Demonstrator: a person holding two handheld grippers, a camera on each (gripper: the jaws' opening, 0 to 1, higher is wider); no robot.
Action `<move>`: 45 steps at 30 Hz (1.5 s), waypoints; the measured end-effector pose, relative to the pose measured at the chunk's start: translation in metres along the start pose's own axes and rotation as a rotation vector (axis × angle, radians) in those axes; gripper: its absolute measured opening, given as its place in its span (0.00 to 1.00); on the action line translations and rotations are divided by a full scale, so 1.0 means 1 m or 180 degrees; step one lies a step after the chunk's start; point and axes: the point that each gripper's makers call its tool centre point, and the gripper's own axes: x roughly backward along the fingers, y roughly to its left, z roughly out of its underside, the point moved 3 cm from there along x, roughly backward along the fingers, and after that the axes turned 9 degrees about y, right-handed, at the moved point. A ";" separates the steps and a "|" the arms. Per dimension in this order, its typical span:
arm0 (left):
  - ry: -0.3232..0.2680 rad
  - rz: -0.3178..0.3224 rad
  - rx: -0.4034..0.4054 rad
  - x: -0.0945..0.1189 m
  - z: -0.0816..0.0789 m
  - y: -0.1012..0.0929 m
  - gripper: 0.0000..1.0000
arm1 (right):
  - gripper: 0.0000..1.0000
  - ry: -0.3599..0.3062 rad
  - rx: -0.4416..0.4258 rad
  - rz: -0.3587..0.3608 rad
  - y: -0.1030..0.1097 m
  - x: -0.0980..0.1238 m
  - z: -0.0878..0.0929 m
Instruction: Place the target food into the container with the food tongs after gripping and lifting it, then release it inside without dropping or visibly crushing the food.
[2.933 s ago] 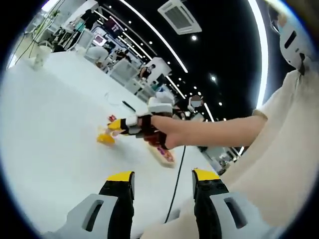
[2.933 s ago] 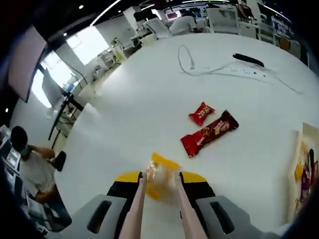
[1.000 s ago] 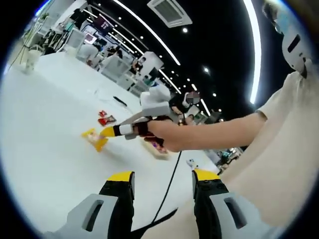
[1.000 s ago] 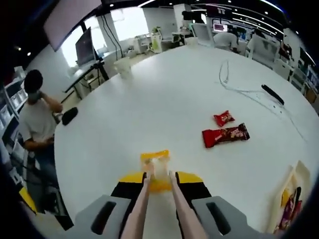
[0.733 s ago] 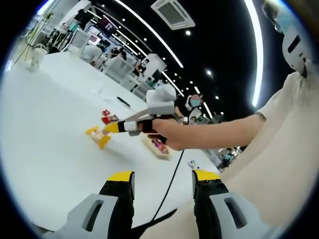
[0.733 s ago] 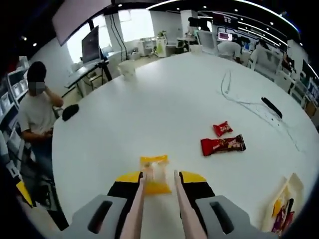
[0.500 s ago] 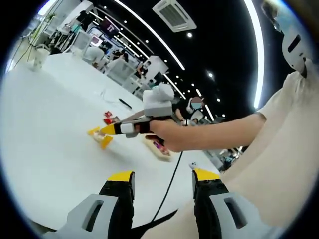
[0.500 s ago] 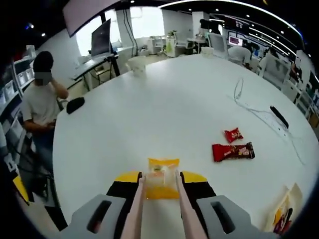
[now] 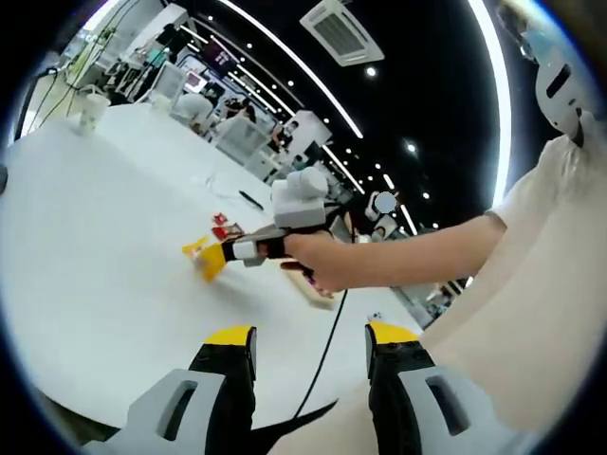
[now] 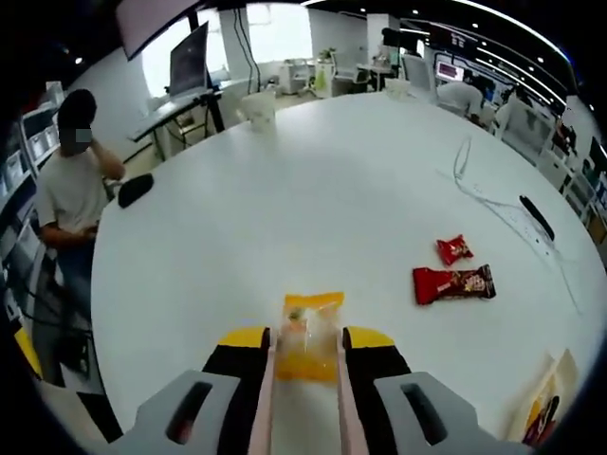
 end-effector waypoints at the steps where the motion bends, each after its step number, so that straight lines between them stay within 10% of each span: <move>1: -0.0001 0.0003 0.0000 -0.001 -0.001 0.000 0.45 | 0.29 0.0002 0.0028 0.0014 0.000 0.000 0.000; 23: -0.0076 -0.0029 0.0047 -0.002 -0.003 0.002 0.45 | 0.25 0.0047 0.0519 -0.0020 -0.005 0.003 0.006; 35: -0.0053 0.0013 -0.0006 -0.008 -0.006 -0.001 0.45 | 0.25 -0.0233 -0.0840 -0.0568 -0.027 0.025 0.027; 45: 0.0062 0.0143 -0.0090 -0.026 -0.004 -0.015 0.45 | 0.25 -0.0497 -0.1172 -0.0487 -0.050 0.060 0.045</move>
